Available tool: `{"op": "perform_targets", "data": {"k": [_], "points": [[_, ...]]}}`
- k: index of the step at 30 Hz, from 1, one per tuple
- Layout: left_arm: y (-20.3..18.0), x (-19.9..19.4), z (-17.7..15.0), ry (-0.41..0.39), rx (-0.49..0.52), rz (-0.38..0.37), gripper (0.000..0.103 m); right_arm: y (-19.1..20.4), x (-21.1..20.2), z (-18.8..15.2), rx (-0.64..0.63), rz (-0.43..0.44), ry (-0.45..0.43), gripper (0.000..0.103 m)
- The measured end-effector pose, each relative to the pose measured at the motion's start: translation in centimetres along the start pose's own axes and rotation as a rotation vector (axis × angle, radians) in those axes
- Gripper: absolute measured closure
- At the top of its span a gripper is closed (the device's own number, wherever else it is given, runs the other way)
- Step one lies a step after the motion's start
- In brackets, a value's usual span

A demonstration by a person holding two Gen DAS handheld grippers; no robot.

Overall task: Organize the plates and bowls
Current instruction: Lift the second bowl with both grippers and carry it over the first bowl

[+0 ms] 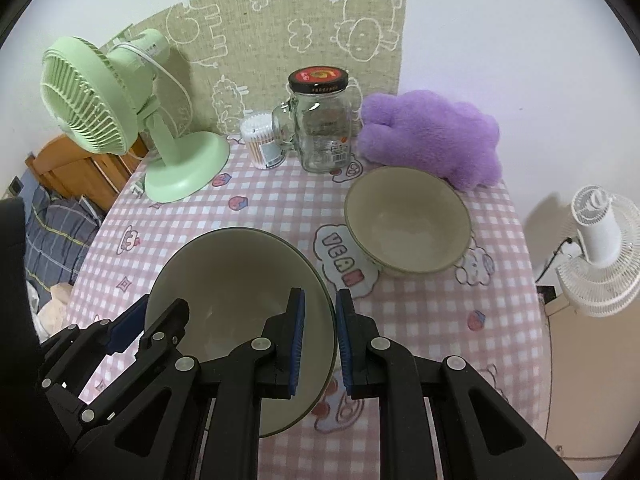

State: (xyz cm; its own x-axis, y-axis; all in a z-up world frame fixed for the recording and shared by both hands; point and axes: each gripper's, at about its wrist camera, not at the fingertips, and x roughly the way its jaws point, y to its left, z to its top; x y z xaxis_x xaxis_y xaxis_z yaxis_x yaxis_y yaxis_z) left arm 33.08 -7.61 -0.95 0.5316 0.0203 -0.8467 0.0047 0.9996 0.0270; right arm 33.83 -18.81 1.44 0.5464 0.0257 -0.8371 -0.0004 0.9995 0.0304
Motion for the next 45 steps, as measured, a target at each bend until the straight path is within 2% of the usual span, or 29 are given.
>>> {"op": "perform_targets", "data": {"k": [20,26,35,45], "points": [[0.0,-8.1,-5.3,-0.063,0.11,-0.107,0.085,0.4,-10.1,-6.9,0.096,-0.115,-0.048,0.084],[-0.5,-9.7,-7.3,-0.06,0.139,-0.134,0.085,0.0,-12.1,-9.2,0.123,-0.14,-0.051,0.084],[-1.4,-11.3,-10.7,-0.053,0.188,-0.172,0.085,-0.8,-14.1,-12.9,0.168,-0.168,-0.033,0.084],[-1.8,-10.6,-14.2,-0.004,0.235,-0.202,0.085,-0.7,-14.1,-16.8,0.214,-0.193,0.017,0.084]]}}
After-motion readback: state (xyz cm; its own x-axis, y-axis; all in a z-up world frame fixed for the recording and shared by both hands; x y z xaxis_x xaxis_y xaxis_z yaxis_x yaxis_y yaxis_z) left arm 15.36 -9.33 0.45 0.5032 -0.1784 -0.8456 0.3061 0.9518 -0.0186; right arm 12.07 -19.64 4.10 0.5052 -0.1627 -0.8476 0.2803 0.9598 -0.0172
